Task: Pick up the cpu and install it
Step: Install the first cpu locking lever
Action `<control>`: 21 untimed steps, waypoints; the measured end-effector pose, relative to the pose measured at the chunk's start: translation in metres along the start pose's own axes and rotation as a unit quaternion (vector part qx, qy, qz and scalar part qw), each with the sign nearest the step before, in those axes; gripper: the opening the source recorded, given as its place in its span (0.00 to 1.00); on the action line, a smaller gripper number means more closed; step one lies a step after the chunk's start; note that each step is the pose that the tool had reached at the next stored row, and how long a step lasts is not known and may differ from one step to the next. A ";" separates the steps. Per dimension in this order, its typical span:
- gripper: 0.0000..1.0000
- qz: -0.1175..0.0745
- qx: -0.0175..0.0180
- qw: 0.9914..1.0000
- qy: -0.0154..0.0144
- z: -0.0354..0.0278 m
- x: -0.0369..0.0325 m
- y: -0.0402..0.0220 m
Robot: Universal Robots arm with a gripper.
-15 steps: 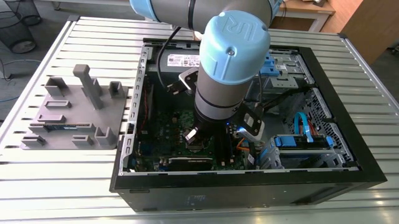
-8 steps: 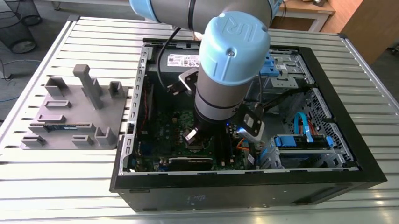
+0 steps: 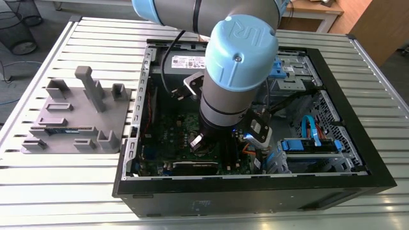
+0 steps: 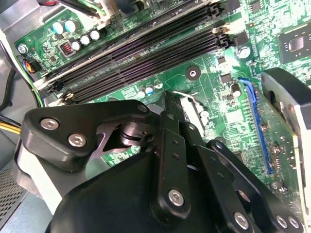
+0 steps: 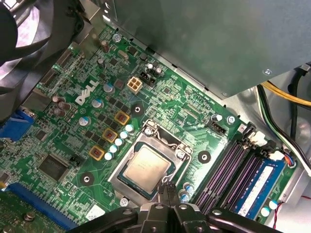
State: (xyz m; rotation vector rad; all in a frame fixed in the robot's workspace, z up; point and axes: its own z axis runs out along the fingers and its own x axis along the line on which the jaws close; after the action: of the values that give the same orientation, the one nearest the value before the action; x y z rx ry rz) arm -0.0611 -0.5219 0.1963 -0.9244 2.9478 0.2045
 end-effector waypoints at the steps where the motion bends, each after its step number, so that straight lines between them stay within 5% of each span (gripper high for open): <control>1: 0.11 0.000 0.000 1.000 0.000 0.0000 0.0001 -0.0003; 21: 0.11 0.000 0.000 1.000 0.000 0.0039 -0.0017 -0.0085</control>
State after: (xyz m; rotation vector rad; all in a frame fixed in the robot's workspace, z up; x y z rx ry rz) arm -0.0549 -0.5273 0.1917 -0.9244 2.9478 0.2046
